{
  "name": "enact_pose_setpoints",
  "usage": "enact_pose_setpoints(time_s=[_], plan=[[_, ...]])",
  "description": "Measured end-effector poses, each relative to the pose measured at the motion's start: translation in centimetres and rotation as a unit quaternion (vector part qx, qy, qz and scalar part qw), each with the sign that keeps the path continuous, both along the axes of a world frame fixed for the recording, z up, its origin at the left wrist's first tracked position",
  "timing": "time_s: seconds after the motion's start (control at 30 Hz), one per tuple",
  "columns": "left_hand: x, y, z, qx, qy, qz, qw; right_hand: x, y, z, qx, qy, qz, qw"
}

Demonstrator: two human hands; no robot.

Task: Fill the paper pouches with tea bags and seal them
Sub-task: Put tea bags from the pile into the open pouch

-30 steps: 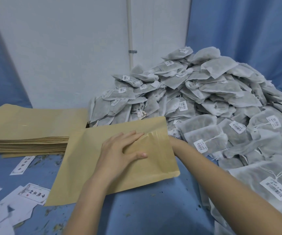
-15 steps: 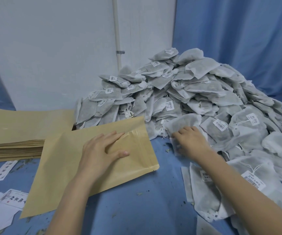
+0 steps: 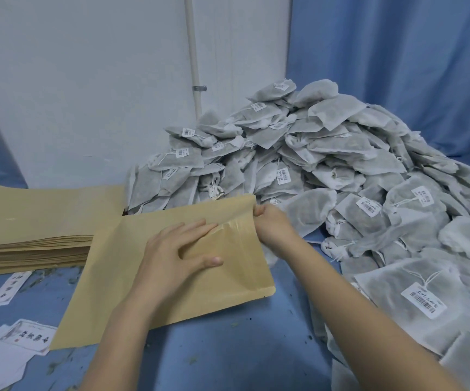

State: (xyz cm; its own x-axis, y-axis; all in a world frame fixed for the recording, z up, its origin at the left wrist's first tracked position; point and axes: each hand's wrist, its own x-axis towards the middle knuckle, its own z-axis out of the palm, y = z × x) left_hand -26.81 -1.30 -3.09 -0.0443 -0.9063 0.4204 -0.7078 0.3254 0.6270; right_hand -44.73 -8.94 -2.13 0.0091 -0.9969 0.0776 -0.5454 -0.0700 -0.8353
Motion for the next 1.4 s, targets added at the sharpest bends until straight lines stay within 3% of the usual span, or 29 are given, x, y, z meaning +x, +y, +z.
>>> enact_pose_setpoints(time_s=[0.07,0.17,0.2,0.3,0.4,0.5,0.6,0.63,0.67,0.73,0.8,0.97,1.0,1.07,1.13,1.23,1.4], plan=[[0.0,0.1,0.1,-0.006,-0.010,-0.010,1.000,1.7,-0.1,0.7,0.039,-0.051,0.003,0.998],[0.4,0.0,0.0,-0.023,0.000,-0.007,1.000,2.7,0.0,0.6,0.155,-0.237,0.011,0.959],[0.7,0.0,-0.1,-0.024,0.008,-0.009,1.000,2.8,-0.1,0.2,0.202,-0.237,0.046,0.949],[1.1,-0.1,-0.3,-0.016,0.019,-0.024,0.999,2.8,0.5,-1.2,0.257,-0.107,0.167,0.946],[1.1,-0.2,-0.6,-0.011,0.013,-0.031,0.999,2.2,0.3,-1.8,0.237,-0.058,0.227,0.943],[1.0,-0.4,-0.9,-0.020,0.004,-0.022,1.000,1.1,0.5,-1.5,0.046,0.077,0.231,0.969],[1.0,-0.7,-1.2,-0.030,0.003,-0.001,1.000,-2.1,-0.7,-2.0,-0.141,0.138,0.096,0.976],[1.0,-0.8,-1.2,-0.033,0.002,0.006,0.999,-3.5,-1.5,-2.1,-0.180,0.202,0.038,0.962],[1.0,-0.8,-1.3,-0.033,0.000,0.013,0.999,-4.9,-2.3,-2.1,-0.210,0.314,-0.011,0.926],[1.0,-0.9,-1.4,-0.032,0.001,0.018,0.999,-7.6,-4.1,-2.7,-0.204,0.529,-0.061,0.821],[1.0,-1.0,-1.5,-0.033,0.003,0.019,0.999,-8.7,-4.8,-2.9,-0.170,0.595,-0.077,0.782],[1.0,-1.1,-1.5,-0.038,-0.003,0.027,0.999,-8.3,-4.2,-3.3,-0.232,0.580,-0.072,0.777],[1.0,-1.1,-1.5,-0.038,-0.004,0.030,0.999,-8.1,-3.9,-3.3,-0.254,0.555,-0.071,0.789],[1.0,-1.0,-1.5,-0.036,-0.005,0.033,0.999,-7.5,-3.1,-2.8,-0.273,0.434,-0.091,0.854],[1.0,-0.9,-1.5,-0.029,-0.001,0.035,0.999,-6.7,-1.9,-1.8,-0.229,0.236,-0.121,0.937],[1.1,-0.8,-1.3,-0.021,0.013,0.038,0.999,-5.8,-0.9,-0.5,-0.139,0.028,-0.093,0.986],[1.3,-0.5,-0.7,-0.012,0.043,0.045,0.998,-5.1,0.2,0.3,-0.017,0.005,0.101,0.995]])
